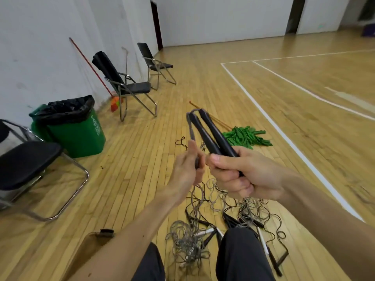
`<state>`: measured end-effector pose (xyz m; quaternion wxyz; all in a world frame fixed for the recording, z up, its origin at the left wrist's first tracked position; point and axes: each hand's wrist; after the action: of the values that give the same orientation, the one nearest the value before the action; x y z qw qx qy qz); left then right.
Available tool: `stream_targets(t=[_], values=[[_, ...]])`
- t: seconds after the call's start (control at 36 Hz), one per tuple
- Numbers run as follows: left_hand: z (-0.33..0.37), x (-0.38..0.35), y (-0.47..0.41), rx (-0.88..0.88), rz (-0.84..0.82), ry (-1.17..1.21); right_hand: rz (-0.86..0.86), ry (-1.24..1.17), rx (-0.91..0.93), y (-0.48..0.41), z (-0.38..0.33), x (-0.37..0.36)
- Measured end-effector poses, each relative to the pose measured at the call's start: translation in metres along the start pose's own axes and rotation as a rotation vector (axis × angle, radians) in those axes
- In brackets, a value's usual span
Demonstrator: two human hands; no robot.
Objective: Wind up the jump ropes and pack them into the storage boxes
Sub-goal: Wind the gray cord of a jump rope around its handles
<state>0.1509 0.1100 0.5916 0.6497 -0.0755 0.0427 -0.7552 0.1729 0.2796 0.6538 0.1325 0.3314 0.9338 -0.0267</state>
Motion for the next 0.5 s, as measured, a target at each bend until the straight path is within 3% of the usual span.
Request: stream_targets(t=[0.19,0.22,0.31,0.39,0.44,0.5], values=[[-0.015,-0.021,0.005,0.171,-0.028,-0.121,0.104,0.103,0.027,0.002,-0.001,0.003],[-0.01,-0.02,0.002,0.229,-0.054,-0.244,0.156,0.101,0.024,0.0,0.003,0.007],[0.018,0.0,-0.011,0.32,-0.093,-0.978,0.308,0.179,0.01,-0.002,0.011,0.024],[0.062,0.034,-0.026,0.13,0.011,-1.526,0.396,0.209,0.021,-0.001,0.008,0.037],[0.091,0.05,-0.035,-0.032,0.069,-1.587,0.408,0.195,0.05,0.001,0.003,0.04],[0.106,0.061,-0.041,-0.127,0.072,-1.442,0.374,0.184,0.074,0.002,-0.002,0.04]])
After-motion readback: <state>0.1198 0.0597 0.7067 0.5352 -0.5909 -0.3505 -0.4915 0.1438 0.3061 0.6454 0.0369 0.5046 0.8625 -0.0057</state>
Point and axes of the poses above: each hand's wrist, its own y-axis away from the middle knuckle, its own x-axis out of the back of the hand, z = x × y, and after that the axes turned 2 degrees about x, right-handed
